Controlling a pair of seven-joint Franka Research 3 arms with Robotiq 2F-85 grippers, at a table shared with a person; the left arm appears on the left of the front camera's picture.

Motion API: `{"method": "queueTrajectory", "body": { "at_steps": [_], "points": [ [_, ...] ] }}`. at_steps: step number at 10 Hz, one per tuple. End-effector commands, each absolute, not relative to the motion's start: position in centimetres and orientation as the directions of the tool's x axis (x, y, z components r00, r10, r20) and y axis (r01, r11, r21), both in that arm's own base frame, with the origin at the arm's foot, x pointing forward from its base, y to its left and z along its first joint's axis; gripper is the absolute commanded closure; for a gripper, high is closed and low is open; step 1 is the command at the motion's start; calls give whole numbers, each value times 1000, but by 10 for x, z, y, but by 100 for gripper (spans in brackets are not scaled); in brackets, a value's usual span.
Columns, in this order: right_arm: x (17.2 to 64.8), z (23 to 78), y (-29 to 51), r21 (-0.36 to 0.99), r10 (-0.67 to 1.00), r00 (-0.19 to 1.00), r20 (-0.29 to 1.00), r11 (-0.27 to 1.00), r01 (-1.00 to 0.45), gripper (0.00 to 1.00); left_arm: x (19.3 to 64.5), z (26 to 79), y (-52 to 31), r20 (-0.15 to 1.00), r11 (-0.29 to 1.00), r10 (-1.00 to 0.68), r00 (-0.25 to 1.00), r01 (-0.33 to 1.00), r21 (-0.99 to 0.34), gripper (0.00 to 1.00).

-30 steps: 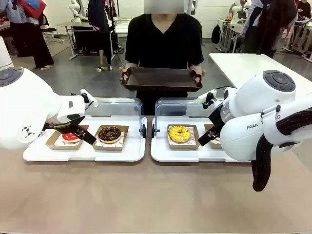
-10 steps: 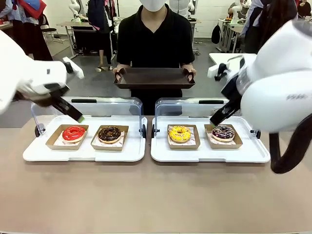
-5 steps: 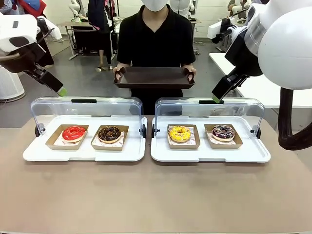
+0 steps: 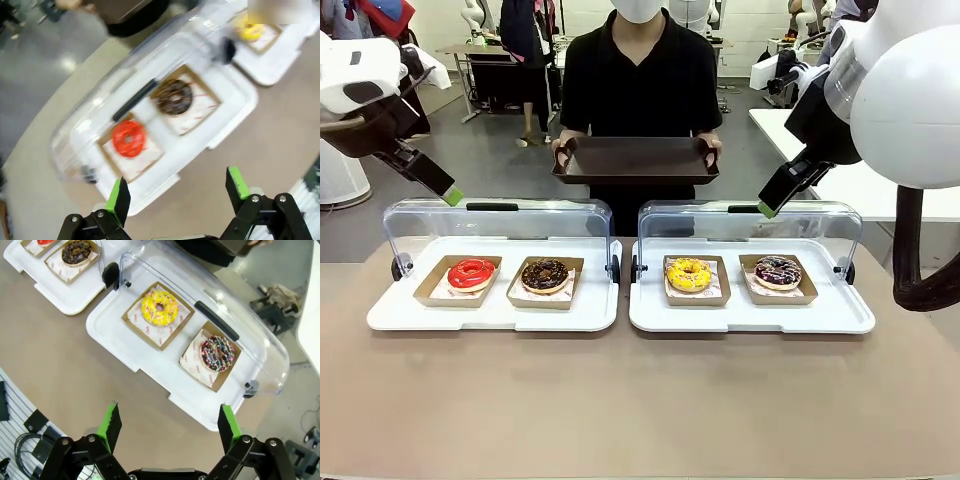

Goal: Provide the desired donut to the person.
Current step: Pick up and lift the Paper togo box containing the Donut pointed at by the person.

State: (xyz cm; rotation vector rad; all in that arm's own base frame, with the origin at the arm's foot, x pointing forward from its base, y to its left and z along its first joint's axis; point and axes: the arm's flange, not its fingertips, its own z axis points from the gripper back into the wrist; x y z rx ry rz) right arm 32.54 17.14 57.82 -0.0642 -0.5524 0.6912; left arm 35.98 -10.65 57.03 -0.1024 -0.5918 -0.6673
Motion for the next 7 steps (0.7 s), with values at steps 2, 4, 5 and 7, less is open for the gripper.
{"method": "queueTrajectory", "body": {
  "at_steps": [2, 4, 5, 7],
  "points": [
    [335, 584, 126, -8, 582, 624, 521, 735, -679, 0, 372, 592, -47, 622, 489, -486, 614, 781, -388, 0],
    [348, 588, 84, 131, 577, 565, 590, 622, -772, 0, 378, 591, 1, 656, 409, -446, 610, 790, -457, 0],
    [353, 589, 62, 170, 572, 520, 634, 553, -816, 0, 382, 590, 24, 673, 410, -425, 605, 791, -453, 0],
    [361, 582, 9, 221, 513, 441, 736, 433, -874, 0, 390, 586, 73, 698, 397, -415, 583, 807, -438, 0]
  ]
}}
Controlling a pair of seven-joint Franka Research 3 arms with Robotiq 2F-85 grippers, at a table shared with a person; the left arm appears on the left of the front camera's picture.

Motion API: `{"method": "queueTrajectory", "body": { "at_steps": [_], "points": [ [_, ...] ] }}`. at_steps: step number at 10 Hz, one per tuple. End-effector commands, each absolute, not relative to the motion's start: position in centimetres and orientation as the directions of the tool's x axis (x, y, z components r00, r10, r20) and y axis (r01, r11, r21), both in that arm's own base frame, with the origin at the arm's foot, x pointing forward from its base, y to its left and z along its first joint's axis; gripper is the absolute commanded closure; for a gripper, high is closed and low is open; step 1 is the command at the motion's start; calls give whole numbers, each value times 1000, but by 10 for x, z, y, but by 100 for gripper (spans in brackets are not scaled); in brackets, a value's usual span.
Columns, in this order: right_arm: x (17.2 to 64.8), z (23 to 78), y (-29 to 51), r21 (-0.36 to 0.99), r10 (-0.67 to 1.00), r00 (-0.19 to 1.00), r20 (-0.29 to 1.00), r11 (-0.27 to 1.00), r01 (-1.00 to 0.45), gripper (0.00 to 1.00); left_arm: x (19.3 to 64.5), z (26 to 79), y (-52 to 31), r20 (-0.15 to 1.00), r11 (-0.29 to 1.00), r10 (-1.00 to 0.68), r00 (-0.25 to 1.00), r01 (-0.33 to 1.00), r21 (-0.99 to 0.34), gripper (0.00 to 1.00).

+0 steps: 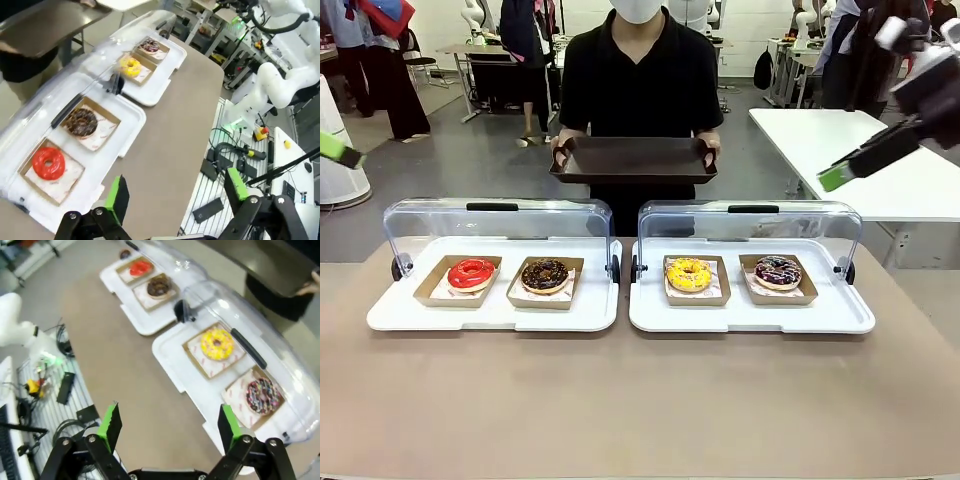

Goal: Provide the desired donut to the person.
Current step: Pick up and lift the Paper togo box containing the Donut pointed at by the person.

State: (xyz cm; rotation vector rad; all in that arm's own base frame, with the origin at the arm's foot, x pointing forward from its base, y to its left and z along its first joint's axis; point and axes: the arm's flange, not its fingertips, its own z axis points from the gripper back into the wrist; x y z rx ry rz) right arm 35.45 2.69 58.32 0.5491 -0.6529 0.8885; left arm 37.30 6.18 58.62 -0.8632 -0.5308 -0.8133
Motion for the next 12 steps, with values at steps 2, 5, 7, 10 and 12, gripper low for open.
{"method": "queueTrajectory", "body": {
  "at_steps": [2, 5, 7, 10, 12],
  "points": [
    [354, 576, -36, 268, 441, 408, 799, 347, -899, 0, 389, 579, 111, 706, 410, -410, 577, 808, -423, 0],
    [338, 576, -100, 310, 358, 406, 841, 296, -903, 0, 376, 573, 142, 706, 422, -446, 550, 825, -375, 0],
    [329, 576, -127, 318, 314, 430, 846, 349, -881, 0, 363, 578, 156, 728, 425, -443, 523, 838, -343, 0],
    [325, 573, -144, 339, 298, 478, 827, 414, -845, 0, 344, 575, 166, 730, 460, -429, 532, 824, -331, 0],
    [323, 570, -151, 341, 278, 492, 825, 450, -826, 0, 339, 579, 170, 729, 467, -435, 529, 824, -320, 0]
  ]
}}
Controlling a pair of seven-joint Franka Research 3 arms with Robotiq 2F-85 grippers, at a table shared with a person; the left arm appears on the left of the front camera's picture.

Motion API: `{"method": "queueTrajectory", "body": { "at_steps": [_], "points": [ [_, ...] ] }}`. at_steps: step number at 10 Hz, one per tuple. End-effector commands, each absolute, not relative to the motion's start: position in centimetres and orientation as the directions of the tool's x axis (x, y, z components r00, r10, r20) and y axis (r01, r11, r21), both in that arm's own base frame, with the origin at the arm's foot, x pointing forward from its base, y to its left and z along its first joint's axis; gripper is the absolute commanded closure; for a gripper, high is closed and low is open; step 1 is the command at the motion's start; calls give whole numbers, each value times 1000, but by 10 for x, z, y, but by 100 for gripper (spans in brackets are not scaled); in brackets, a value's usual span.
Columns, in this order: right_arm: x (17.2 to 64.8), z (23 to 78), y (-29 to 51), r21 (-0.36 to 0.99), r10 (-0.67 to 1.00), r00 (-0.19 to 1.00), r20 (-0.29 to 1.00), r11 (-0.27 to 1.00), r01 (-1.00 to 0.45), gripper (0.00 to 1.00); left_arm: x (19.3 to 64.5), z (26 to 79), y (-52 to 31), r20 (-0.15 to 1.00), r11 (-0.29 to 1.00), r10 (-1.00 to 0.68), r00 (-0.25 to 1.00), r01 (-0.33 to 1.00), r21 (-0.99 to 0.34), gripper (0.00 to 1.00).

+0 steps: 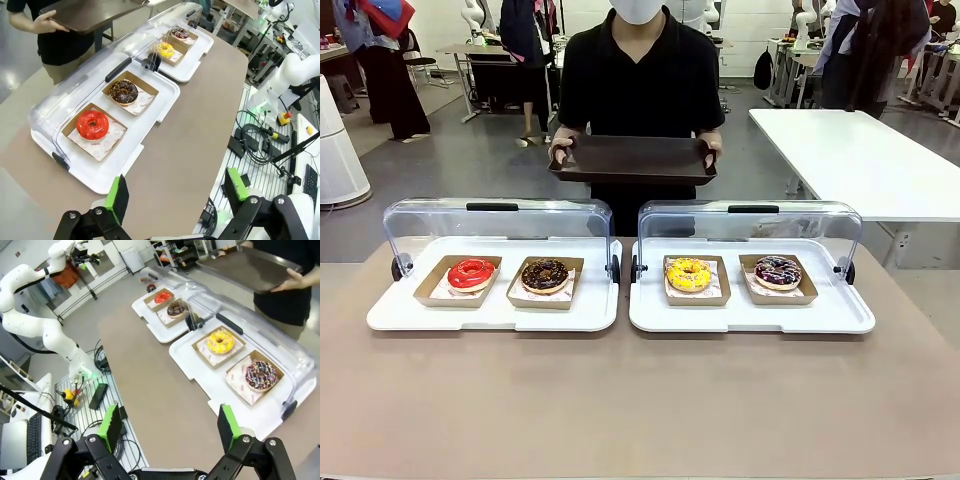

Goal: Provide the desired donut to the person.
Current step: Pick up and lift the Paper togo box containing the Donut pointed at by the person.

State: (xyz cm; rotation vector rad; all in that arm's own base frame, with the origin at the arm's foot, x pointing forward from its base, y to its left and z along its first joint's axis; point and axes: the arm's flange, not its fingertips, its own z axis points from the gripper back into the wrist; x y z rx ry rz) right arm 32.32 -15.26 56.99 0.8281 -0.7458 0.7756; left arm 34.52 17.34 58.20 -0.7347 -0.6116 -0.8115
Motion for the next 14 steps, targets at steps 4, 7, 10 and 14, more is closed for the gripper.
{"method": "queueTrajectory", "body": {
  "at_steps": [4, 7, 10, 14],
  "points": [
    [320, 571, -157, 347, 292, 511, 808, 466, -814, 0, 339, 581, 173, 724, 480, -418, 549, 810, -337, 0],
    [320, 571, -157, 347, 292, 511, 808, 466, -814, 0, 339, 581, 173, 724, 480, -418, 549, 810, -337, 0],
    [320, 571, -157, 347, 292, 511, 808, 466, -814, 0, 339, 581, 173, 724, 480, -418, 549, 810, -337, 0],
    [320, 571, -157, 347, 292, 511, 808, 466, -814, 0, 339, 581, 173, 724, 480, -418, 549, 810, -337, 0]
  ]
}}
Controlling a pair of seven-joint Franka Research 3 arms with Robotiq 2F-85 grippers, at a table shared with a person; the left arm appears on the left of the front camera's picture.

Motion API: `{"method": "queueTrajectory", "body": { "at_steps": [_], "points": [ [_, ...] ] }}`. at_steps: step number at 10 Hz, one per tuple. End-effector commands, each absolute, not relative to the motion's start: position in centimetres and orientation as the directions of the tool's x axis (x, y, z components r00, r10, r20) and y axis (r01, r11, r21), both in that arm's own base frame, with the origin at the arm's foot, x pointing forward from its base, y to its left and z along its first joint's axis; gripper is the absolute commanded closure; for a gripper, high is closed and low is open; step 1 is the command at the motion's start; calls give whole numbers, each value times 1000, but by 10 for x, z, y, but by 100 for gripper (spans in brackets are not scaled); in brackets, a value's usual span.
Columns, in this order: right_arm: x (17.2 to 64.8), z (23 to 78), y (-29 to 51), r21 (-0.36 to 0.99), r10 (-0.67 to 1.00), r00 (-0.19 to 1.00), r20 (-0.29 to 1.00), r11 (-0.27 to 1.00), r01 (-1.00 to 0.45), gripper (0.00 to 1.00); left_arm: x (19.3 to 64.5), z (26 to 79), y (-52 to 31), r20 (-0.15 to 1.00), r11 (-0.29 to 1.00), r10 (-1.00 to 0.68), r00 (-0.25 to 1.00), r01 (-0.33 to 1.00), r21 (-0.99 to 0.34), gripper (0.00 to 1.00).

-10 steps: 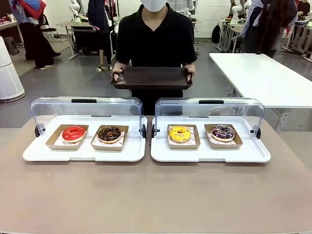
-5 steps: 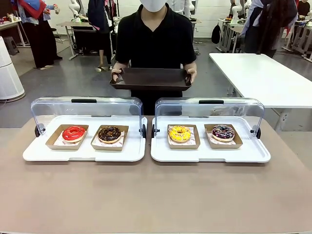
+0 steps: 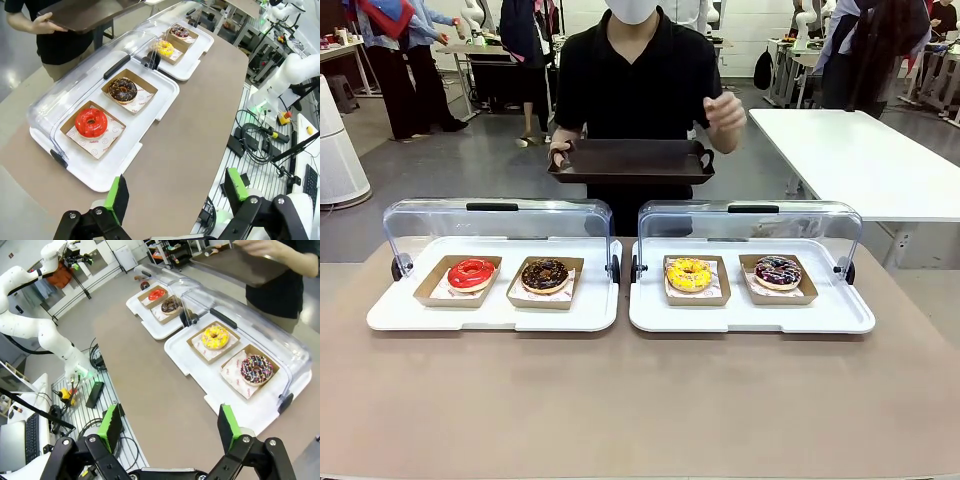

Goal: Provide the desired donut to the person.
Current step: Pick up and lift the Paper togo box containing the Donut pointed at by the person.

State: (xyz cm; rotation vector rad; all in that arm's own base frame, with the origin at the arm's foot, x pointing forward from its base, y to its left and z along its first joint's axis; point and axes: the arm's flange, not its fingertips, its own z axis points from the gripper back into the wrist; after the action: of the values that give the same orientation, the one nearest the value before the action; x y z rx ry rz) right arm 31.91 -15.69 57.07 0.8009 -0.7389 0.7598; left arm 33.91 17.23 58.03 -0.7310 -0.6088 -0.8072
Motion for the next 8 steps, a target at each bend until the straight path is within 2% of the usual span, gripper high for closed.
{"method": "queueTrajectory", "body": {
  "at_steps": [1, 8],
  "points": [
    [320, 571, -157, 347, 292, 511, 808, 466, -814, 0, 339, 581, 173, 724, 480, -418, 549, 810, -337, 0],
    [320, 571, -157, 347, 292, 511, 808, 466, -814, 0, 339, 581, 173, 724, 480, -418, 549, 810, -337, 0]
  ]
}}
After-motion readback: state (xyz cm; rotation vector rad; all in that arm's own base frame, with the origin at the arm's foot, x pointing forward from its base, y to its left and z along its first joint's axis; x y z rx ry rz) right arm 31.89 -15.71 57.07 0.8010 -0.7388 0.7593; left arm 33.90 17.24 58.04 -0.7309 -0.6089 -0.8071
